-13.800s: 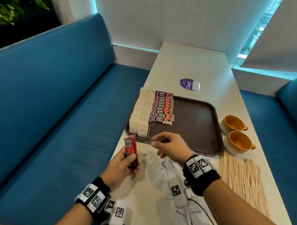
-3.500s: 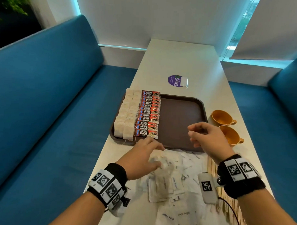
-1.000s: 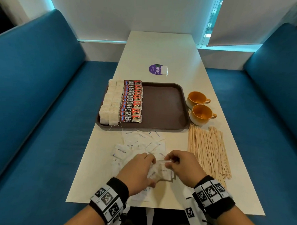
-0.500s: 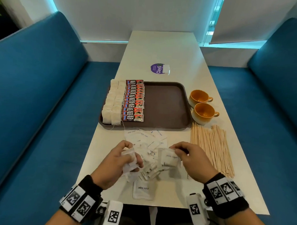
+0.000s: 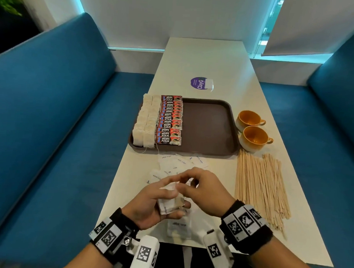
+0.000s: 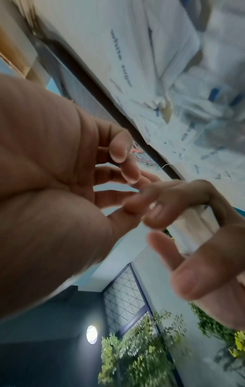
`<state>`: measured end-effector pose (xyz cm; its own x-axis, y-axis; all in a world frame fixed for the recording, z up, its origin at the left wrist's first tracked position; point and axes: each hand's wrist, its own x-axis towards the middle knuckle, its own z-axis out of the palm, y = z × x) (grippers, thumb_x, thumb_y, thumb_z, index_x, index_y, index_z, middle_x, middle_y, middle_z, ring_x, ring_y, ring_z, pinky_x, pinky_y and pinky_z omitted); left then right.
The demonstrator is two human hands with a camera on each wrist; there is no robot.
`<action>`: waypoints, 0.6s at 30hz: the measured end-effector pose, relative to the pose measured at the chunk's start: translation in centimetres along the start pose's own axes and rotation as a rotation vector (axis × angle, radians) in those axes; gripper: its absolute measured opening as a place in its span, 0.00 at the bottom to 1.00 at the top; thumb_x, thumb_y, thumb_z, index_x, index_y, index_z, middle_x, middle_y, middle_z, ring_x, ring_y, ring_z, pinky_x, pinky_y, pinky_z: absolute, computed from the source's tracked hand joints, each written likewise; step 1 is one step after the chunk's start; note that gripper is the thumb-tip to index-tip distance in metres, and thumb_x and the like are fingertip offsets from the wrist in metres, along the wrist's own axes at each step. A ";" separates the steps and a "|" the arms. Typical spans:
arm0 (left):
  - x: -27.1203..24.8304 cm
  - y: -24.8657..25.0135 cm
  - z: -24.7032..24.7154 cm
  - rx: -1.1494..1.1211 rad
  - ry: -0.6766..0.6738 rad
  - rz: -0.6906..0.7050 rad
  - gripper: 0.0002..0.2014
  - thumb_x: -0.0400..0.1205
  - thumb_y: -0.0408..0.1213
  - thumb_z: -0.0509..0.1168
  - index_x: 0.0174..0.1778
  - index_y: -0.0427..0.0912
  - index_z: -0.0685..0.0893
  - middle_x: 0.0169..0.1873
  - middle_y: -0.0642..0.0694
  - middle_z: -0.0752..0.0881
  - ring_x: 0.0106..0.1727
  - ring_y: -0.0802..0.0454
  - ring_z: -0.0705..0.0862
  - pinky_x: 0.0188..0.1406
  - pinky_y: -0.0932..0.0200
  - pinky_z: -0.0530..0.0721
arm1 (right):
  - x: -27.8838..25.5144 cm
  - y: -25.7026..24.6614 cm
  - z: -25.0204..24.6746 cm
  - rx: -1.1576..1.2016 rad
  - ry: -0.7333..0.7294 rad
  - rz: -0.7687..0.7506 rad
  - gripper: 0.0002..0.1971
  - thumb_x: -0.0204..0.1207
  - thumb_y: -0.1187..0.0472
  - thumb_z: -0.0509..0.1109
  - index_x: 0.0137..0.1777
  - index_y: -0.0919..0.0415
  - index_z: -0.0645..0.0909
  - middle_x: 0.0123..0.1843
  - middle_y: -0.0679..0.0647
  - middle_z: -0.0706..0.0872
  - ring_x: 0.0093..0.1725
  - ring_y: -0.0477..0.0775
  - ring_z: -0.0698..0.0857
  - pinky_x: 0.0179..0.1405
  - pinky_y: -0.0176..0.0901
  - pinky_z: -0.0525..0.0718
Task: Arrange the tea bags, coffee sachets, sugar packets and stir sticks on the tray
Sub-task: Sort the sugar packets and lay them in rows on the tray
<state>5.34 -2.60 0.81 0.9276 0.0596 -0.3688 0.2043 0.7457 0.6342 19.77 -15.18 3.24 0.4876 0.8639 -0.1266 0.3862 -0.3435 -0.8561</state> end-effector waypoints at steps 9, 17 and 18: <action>-4.0 2.6 -5.2 0.580 0.514 0.182 0.18 0.77 0.20 0.59 0.53 0.43 0.87 0.37 0.41 0.74 0.36 0.47 0.72 0.28 0.58 0.69 | -2.0 3.6 0.2 -0.264 -0.214 0.053 0.10 0.73 0.47 0.81 0.48 0.48 0.87 0.41 0.45 0.86 0.40 0.42 0.83 0.45 0.38 0.83; -3.2 0.8 -4.0 1.377 0.679 0.064 0.09 0.79 0.51 0.74 0.49 0.57 0.81 0.35 0.55 0.80 0.32 0.60 0.77 0.31 0.66 0.72 | -3.2 3.6 2.8 -0.730 -0.424 -0.161 0.29 0.76 0.38 0.74 0.76 0.40 0.73 0.63 0.45 0.72 0.61 0.51 0.76 0.53 0.49 0.82; -2.9 0.7 -3.6 1.395 0.687 0.089 0.10 0.79 0.52 0.74 0.50 0.58 0.80 0.38 0.55 0.80 0.35 0.60 0.78 0.33 0.66 0.72 | -3.1 3.4 2.8 -0.735 -0.415 -0.161 0.28 0.76 0.40 0.74 0.75 0.41 0.74 0.64 0.45 0.73 0.62 0.52 0.76 0.53 0.50 0.82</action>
<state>1.70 0.10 -0.13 0.7157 0.6405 -0.2785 0.6384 -0.4382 0.6328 17.36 -17.99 -0.74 0.1128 0.9382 -0.3273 0.9051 -0.2329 -0.3556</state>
